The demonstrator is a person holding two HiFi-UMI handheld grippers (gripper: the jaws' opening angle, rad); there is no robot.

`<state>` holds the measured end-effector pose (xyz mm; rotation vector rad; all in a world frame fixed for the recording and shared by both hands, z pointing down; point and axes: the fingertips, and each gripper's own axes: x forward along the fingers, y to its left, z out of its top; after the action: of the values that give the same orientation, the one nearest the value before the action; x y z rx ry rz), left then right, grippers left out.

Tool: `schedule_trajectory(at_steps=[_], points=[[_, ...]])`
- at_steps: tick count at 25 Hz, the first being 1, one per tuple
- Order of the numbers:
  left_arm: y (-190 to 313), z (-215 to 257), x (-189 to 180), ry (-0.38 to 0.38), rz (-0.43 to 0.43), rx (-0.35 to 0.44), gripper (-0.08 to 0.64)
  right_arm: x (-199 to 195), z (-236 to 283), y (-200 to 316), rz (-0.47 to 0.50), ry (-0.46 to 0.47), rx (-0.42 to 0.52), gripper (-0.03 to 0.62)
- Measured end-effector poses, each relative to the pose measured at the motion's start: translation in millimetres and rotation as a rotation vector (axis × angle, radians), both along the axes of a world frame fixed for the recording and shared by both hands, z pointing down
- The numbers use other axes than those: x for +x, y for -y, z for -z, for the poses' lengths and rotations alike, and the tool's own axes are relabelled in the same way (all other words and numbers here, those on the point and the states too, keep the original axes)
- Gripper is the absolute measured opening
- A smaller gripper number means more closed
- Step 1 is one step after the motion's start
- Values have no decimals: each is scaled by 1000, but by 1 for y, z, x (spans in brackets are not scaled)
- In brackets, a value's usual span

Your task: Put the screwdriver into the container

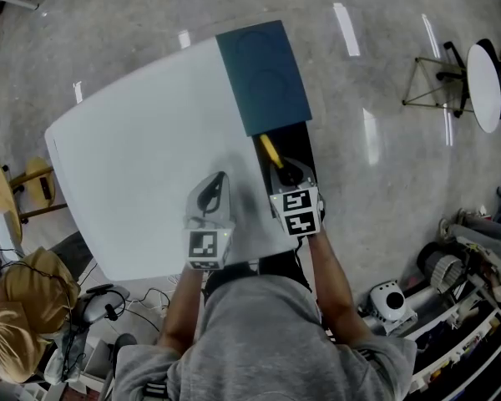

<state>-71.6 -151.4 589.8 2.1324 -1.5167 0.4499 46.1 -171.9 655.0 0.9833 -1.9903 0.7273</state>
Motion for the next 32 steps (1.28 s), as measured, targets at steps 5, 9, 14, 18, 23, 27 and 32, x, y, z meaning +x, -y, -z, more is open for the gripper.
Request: schedule_trajectory(at_steps=[5,9,14,18,23,27,32], points=[[-1,-3,-2,-3,2,-4,12,-2,-1,0,-1,8,-4,81],[-3,0,-2,-1,8,-5,12,-2,0,-1,-3,11,-2,83],[-3,4,-2,5,12,4,12,-1,0,1,-1,2,11,84],[-8,8,-2,6,13,16,12,-1,8,0,2,0,45,84],[-13,18,4,10,4,42,12,2,20,-6,2,18,81,84],[-16,32,9,18,0,73,12,9,40,-7,-3,31,132,84],[-22,58,21,43,-21,133,12,21,70,-10,-18,54,198,84]])
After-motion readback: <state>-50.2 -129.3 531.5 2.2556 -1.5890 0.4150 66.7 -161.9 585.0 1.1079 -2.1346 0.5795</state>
